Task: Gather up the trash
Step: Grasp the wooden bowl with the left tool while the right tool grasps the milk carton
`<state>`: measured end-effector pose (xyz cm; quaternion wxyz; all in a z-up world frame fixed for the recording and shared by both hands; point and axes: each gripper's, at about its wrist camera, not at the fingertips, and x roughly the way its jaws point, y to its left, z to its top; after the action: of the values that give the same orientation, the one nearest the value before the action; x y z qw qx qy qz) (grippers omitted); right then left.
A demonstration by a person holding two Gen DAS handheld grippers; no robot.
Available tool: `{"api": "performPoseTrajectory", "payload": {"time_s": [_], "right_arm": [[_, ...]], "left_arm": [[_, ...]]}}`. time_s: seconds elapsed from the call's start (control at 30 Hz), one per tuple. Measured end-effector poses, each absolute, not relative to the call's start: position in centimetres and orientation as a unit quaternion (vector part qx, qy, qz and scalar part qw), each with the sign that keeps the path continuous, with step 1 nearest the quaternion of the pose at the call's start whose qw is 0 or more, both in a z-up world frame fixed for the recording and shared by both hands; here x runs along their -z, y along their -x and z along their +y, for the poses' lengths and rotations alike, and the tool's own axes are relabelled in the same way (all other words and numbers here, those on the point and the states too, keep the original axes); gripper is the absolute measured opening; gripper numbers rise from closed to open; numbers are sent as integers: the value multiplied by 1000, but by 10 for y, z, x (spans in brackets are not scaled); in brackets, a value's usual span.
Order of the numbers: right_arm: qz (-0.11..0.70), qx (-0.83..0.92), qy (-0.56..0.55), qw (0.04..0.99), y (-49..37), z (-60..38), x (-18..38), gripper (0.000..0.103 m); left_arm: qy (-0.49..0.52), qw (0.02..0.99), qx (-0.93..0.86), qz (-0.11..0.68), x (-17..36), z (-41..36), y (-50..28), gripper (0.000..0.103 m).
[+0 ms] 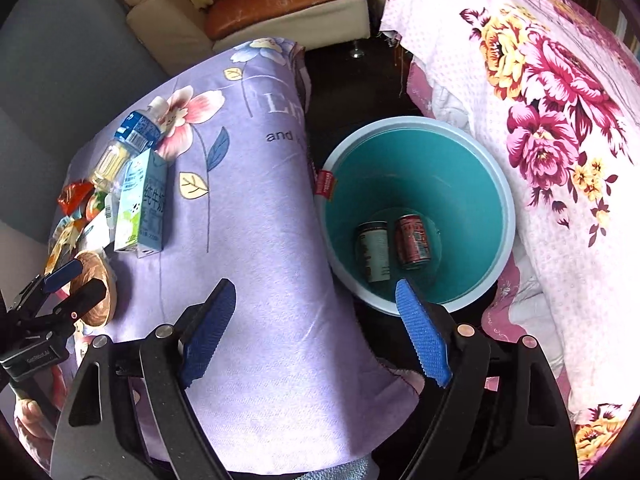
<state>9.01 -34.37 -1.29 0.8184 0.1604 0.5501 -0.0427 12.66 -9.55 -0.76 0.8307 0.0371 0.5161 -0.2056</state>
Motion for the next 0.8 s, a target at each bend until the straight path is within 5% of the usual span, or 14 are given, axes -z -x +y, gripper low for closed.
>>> {"api": "performPoseTrajectory", "payload": {"time_s": [0.63, 0.8], "right_arm": [[582, -9, -104, 807, -108, -256, 21, 82], [586, -9, -102, 804, -111, -252, 25, 82]], "left_arm": [[39, 830, 128, 542, 38, 26, -120, 92], [42, 824, 138, 547, 45, 23, -125, 70]]}}
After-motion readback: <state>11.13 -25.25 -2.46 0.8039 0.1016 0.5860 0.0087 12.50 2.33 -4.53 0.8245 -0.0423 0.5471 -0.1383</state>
